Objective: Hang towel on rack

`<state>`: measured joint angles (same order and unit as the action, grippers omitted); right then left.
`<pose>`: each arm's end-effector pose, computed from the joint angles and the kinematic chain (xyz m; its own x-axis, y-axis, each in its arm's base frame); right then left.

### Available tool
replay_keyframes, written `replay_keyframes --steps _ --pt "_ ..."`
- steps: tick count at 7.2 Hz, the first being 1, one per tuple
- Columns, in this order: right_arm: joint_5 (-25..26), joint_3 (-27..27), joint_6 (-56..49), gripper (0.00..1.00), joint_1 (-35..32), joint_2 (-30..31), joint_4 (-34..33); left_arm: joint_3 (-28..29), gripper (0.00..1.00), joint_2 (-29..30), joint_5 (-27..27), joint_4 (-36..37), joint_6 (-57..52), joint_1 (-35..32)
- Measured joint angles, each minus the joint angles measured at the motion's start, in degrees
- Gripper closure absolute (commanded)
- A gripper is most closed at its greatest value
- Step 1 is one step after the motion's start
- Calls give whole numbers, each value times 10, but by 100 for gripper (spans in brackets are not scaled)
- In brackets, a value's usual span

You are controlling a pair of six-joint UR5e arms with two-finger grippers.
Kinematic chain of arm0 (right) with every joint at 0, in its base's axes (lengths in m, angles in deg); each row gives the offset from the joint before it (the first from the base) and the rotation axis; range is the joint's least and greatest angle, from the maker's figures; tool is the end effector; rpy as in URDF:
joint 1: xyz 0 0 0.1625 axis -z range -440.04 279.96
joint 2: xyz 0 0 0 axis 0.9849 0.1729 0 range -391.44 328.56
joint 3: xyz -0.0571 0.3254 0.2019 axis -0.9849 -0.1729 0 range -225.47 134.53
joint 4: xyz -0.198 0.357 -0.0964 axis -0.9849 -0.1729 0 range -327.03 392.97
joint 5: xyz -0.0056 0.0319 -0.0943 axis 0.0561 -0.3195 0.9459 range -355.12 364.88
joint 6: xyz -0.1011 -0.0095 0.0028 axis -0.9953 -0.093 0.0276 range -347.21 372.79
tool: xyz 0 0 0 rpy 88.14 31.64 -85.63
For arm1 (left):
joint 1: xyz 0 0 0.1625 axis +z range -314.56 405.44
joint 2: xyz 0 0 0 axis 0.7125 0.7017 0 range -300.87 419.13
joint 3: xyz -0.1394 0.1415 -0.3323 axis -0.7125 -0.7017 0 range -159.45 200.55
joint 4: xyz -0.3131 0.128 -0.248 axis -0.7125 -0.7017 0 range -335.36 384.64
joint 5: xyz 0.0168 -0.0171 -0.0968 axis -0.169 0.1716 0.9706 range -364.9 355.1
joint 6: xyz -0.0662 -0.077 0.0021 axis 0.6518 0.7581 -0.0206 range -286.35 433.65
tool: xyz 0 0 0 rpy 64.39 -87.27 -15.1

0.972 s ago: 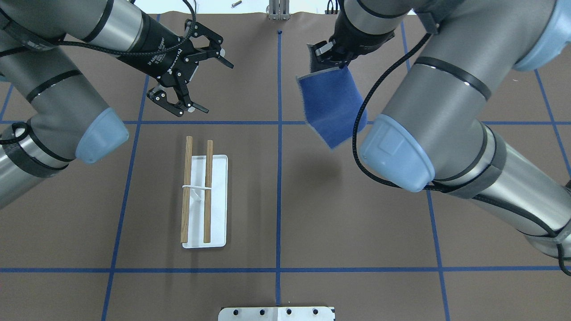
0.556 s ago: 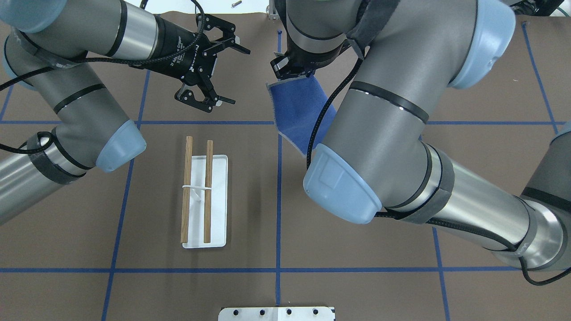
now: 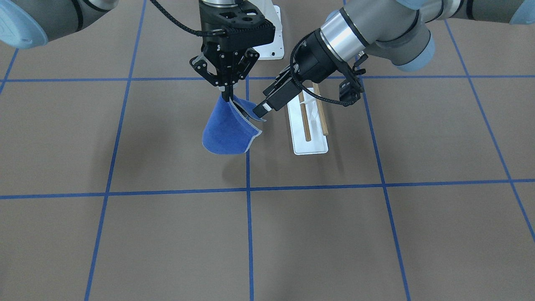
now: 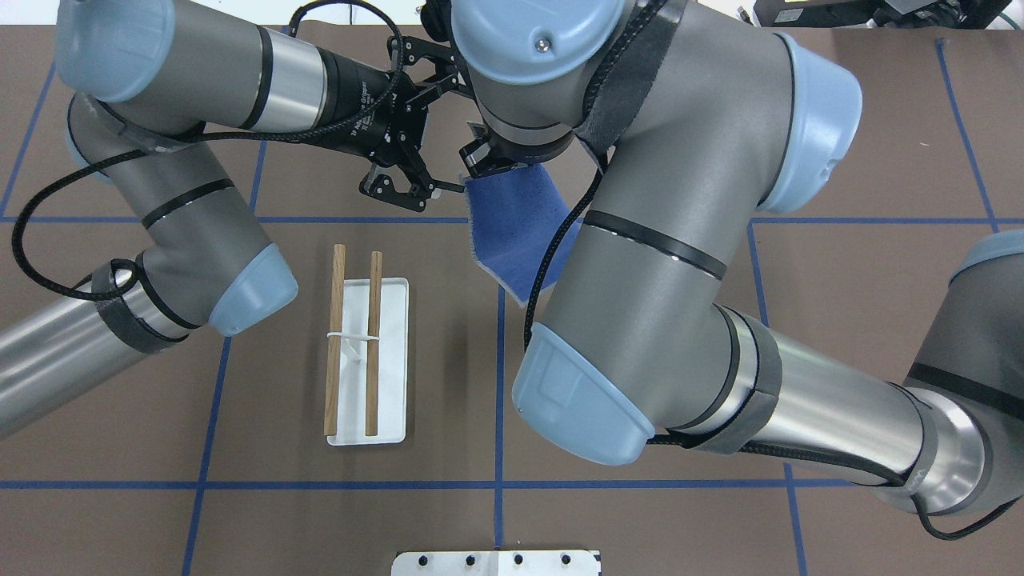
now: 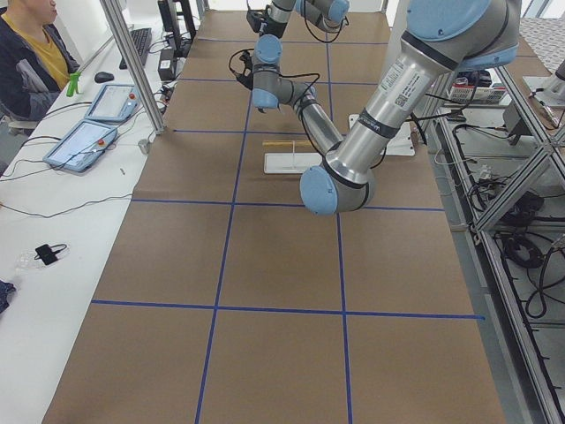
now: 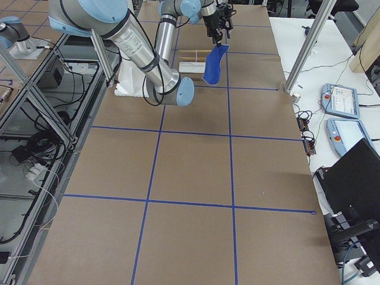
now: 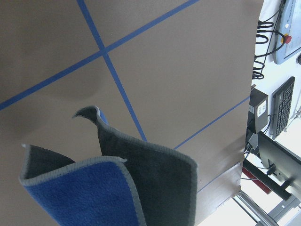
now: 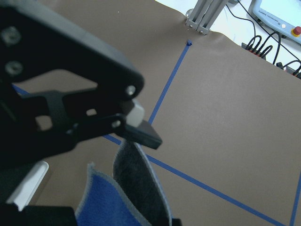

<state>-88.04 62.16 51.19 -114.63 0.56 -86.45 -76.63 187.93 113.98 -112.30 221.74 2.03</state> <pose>-0.3960 -0.4287 -0.0194 0.7744 -0.4167 0.4761 0.1131 0.8315 0.5439 0.3799 -0.4753 0.0741 -0.2330 -0.8028 -0.5488 0.1015 0.5412 -0.8348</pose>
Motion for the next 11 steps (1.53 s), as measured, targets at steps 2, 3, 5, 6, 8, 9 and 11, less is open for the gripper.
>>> replay_keyframes --steps 2,3,5,6,8,9,11 --pt "1 2 0 100 2 -11 -14 1 2 0 -7 -3 2 7" --pt "2 2 0 100 4 -14 -16 2 2 0 -8 -3 2 7" --pt "6 4 0 100 8 -18 -18 4 3 0 -8 -6 2 8" --pt "7 5 0 100 9 -20 -18 7 7 0 -8 -8 2 11" --pt "7 7 -1 100 8 -22 -22 11 54 -3 -8 -18 2 20" --pt "8 7 -1 100 8 -24 -24 12 96 -4 -8 -21 3 22" --pt "8 7 -1 100 8 -24 -25 12 100 -5 -8 -23 3 23"
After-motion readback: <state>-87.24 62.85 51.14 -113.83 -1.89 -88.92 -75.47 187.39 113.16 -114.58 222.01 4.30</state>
